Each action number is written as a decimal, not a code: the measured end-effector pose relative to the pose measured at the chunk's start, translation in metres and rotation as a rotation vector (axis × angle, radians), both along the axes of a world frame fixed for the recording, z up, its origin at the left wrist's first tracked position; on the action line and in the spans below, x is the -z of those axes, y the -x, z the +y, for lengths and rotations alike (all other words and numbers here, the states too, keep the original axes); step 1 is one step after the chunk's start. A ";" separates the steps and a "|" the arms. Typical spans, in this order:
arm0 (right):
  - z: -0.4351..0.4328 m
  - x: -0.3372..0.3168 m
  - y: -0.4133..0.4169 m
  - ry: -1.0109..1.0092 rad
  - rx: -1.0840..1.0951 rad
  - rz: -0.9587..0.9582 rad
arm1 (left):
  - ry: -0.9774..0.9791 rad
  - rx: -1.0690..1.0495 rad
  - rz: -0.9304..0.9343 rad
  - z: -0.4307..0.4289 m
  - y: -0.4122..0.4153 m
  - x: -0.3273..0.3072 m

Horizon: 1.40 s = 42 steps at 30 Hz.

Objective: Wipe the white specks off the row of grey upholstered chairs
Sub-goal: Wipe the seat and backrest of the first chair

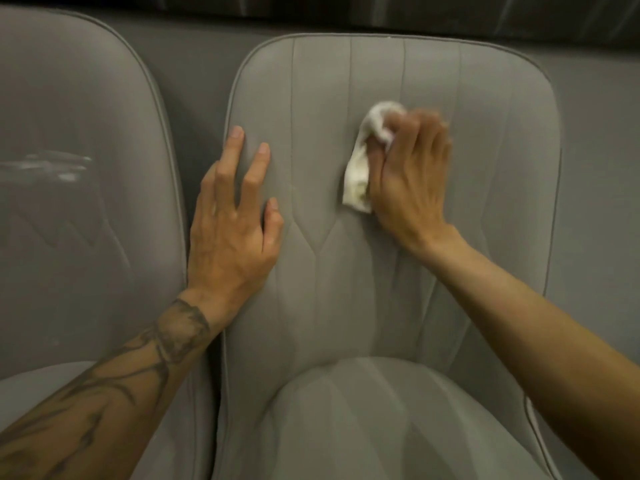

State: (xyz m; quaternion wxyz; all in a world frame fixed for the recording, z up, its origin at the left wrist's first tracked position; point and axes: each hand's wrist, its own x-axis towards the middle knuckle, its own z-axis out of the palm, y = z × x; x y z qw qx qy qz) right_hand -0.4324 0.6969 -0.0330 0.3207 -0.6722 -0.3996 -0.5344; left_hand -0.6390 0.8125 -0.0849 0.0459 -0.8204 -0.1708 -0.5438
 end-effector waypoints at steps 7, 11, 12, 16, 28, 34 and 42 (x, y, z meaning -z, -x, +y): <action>-0.008 0.060 0.039 0.243 -0.131 -0.064 | 0.009 0.003 0.005 -0.001 0.001 0.000; 0.005 0.010 0.023 0.122 -0.078 -0.043 | 0.015 0.004 0.006 -0.002 0.002 -0.001; 0.016 -0.008 0.022 0.005 -0.036 0.018 | 0.014 0.002 0.004 -0.001 0.002 -0.001; 0.038 0.006 0.053 -0.134 -0.056 0.120 | 0.017 0.006 0.000 -0.001 0.003 -0.001; 0.042 -0.010 0.056 -0.099 -0.097 0.098 | 0.032 0.038 -0.016 -0.003 0.004 -0.003; 0.011 0.047 0.063 0.259 -0.216 -0.040 | 0.035 0.054 -0.017 -0.003 0.004 -0.004; 0.018 0.093 0.068 0.114 -0.199 0.053 | 0.031 0.044 -0.019 -0.002 0.003 -0.002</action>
